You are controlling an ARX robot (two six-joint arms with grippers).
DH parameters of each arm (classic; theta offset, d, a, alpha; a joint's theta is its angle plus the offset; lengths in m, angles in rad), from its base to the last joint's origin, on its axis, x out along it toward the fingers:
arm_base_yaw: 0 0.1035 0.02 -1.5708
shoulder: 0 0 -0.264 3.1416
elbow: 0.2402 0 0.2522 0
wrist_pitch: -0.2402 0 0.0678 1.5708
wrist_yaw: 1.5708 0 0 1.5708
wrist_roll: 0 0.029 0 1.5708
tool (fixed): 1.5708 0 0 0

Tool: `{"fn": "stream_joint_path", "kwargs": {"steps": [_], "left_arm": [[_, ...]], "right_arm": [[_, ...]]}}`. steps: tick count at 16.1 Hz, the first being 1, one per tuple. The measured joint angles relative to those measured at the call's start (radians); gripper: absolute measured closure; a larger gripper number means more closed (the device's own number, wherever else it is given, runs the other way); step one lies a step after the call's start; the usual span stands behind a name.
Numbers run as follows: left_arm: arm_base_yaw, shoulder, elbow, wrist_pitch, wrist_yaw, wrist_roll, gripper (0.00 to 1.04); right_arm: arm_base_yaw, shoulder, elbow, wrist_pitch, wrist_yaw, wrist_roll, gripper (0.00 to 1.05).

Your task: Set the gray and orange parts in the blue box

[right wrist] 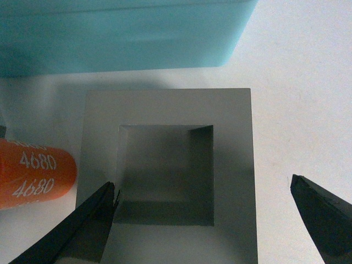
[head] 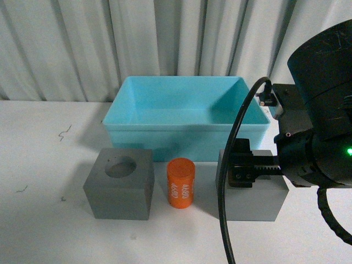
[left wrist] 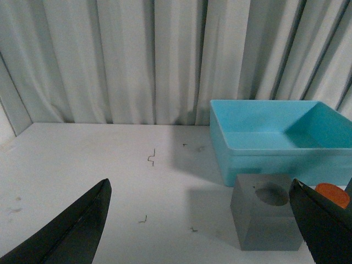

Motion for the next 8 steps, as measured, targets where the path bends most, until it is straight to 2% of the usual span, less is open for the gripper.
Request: {"fn": "stream_joint_path", "kwargs": {"steps": [8], "left_arm": [[0.000,0.000,0.000,0.000,0.000,0.000,0.07]], "right_arm": [[-0.026,0.034,-0.010,0.021,0.017,0.037,0.06]]}}
